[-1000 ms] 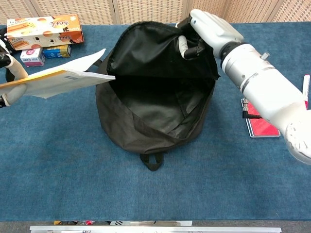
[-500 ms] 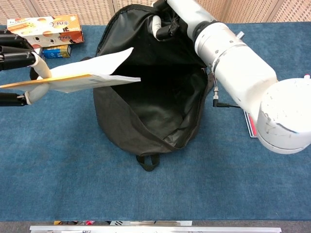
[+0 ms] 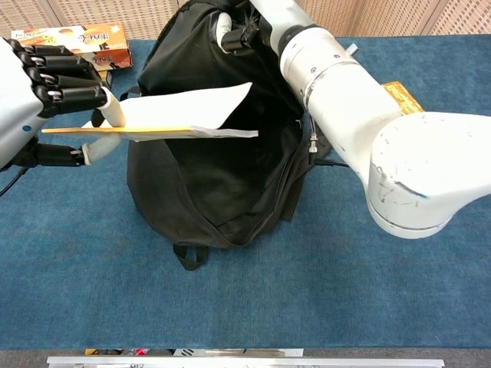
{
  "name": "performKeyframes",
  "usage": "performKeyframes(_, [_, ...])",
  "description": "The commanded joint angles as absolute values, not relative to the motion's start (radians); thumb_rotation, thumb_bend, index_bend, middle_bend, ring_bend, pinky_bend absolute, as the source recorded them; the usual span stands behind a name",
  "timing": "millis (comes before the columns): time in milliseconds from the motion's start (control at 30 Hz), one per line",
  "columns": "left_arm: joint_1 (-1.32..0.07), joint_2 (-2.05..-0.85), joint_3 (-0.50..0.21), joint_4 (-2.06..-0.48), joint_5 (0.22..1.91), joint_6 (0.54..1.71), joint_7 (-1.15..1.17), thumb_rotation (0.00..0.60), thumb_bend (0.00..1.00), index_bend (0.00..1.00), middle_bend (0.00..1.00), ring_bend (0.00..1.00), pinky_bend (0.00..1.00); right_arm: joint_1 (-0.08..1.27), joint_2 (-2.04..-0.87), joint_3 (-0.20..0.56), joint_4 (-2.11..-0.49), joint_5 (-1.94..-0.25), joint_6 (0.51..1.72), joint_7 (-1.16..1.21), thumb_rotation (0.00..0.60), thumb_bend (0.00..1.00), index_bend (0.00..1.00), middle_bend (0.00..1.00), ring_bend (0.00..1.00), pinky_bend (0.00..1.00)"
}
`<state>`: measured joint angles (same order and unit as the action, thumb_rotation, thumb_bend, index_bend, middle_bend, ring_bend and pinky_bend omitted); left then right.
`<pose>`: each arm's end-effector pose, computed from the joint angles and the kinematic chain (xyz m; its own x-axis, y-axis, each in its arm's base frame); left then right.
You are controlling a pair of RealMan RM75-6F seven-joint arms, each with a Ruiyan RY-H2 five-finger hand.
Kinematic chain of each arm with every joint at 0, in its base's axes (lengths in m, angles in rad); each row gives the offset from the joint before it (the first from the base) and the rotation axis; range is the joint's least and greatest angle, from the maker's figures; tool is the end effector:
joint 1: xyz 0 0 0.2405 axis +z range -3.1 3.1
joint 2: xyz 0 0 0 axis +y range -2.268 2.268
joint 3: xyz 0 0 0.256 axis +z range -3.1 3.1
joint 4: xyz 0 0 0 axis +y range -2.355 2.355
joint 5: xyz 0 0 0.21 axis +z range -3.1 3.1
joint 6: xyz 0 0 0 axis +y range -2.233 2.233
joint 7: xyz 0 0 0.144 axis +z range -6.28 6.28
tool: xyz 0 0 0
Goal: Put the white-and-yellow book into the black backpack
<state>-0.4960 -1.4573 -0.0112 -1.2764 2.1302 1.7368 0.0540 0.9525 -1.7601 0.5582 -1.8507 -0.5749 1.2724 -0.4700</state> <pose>-0.1693 0.2310 0.0700 0.2244 -0.3251 0.9187 0.4210 -0.8179 -0.3923 0.0220 -0.3294 -0.0051 -0.2217 -0.3214 0.9206 -0.9542 -0.1229 -0.2727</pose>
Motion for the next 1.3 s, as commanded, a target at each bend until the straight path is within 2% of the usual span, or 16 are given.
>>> performKeyframes(33, [-0.511, -1.477, -0.012, -1.263, 2.140, 1.725, 0.071, 0.600, 0.36, 0.77, 0.68, 0.54, 0.59, 0.960, -1.767, 0.562, -1.844, -0.572, 1.273, -0.461, 0.600, 0.77, 0.88, 0.68, 0.62, 0.87])
performKeyframes(400, [-0.568, -1.567, -0.016, -1.178, 2.165, 1.703, 0.101, 0.600, 0.36, 0.77, 0.68, 0.53, 0.59, 0.982, -1.779, 0.585, -1.827, -0.532, 1.262, -0.424, 0.600, 0.77, 0.88, 0.68, 0.62, 0.87])
performKeyframes(933, [-0.620, -1.715, 0.000, -0.921, 2.098, 1.649, 0.093, 0.600, 0.36, 0.76, 0.68, 0.53, 0.59, 0.981, -1.752, 0.584, -1.866, -0.510, 1.262, -0.392, 0.600, 0.77, 0.88, 0.68, 0.62, 0.87])
performKeyframes(1300, [-0.584, -1.733, 0.036, -0.862, 2.031, 1.620, 0.156, 0.600, 0.36, 0.76, 0.68, 0.53, 0.59, 0.985, -1.750, 0.576, -1.872, -0.506, 1.260, -0.372, 0.600, 0.77, 0.88, 0.68, 0.62, 0.87])
